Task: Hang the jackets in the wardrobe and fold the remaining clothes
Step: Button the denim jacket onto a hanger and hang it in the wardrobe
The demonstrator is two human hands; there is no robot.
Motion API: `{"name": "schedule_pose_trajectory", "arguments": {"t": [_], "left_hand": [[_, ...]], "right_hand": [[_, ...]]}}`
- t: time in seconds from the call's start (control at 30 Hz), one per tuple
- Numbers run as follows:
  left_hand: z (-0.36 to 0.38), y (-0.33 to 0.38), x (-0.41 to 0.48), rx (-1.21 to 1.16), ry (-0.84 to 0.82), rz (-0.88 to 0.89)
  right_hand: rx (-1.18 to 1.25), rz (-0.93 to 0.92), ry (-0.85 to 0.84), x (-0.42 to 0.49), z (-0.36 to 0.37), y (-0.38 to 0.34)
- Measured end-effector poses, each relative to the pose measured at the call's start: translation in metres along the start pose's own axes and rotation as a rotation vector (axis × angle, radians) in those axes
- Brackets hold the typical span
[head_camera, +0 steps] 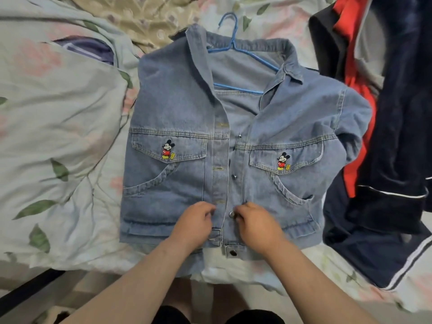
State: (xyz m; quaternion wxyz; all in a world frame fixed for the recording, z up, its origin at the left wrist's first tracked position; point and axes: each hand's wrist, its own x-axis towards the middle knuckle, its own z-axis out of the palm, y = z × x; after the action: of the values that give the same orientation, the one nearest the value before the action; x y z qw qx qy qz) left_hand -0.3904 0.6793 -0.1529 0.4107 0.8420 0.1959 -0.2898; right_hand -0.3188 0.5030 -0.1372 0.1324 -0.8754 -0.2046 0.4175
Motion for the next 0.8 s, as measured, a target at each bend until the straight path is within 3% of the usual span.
{"name": "schedule_pose_trajectory", "arguments": {"t": [0.07, 0.17, 0.23, 0.33, 0.43, 0.53, 0.63, 0.8], "left_hand": [[-0.001, -0.007, -0.002, 0.097, 0.025, 0.053], [-0.002, -0.016, -0.005, 0.385, -0.018, 0.126], [-0.002, -0.014, -0.006, 0.431, -0.004, 0.108], [0.007, 0.004, 0.0, 0.256, 0.122, 0.074], [0.014, 0.02, 0.014, 0.056, 0.124, -0.016], [0.011, 0.015, 0.023, 0.063, 0.044, -0.055], [-0.001, -0.003, 0.018, 0.048, -0.022, 0.016], [-0.005, -0.027, -0.002, 0.165, 0.003, 0.131]], "right_hand": [[-0.156, 0.03, 0.066, 0.006, 0.002, -0.005], [-0.145, 0.06, 0.105, 0.012, 0.009, -0.002], [-0.139, 0.038, 0.128, 0.014, 0.011, 0.001], [-0.078, -0.038, 0.164, 0.013, 0.011, 0.0], [0.062, -0.06, 0.125, 0.013, 0.005, 0.005], [0.106, -0.097, 0.048, 0.014, -0.001, 0.01], [0.101, -0.112, -0.004, 0.013, 0.0, 0.012], [0.151, -0.109, -0.104, 0.008, 0.007, 0.011]]}}
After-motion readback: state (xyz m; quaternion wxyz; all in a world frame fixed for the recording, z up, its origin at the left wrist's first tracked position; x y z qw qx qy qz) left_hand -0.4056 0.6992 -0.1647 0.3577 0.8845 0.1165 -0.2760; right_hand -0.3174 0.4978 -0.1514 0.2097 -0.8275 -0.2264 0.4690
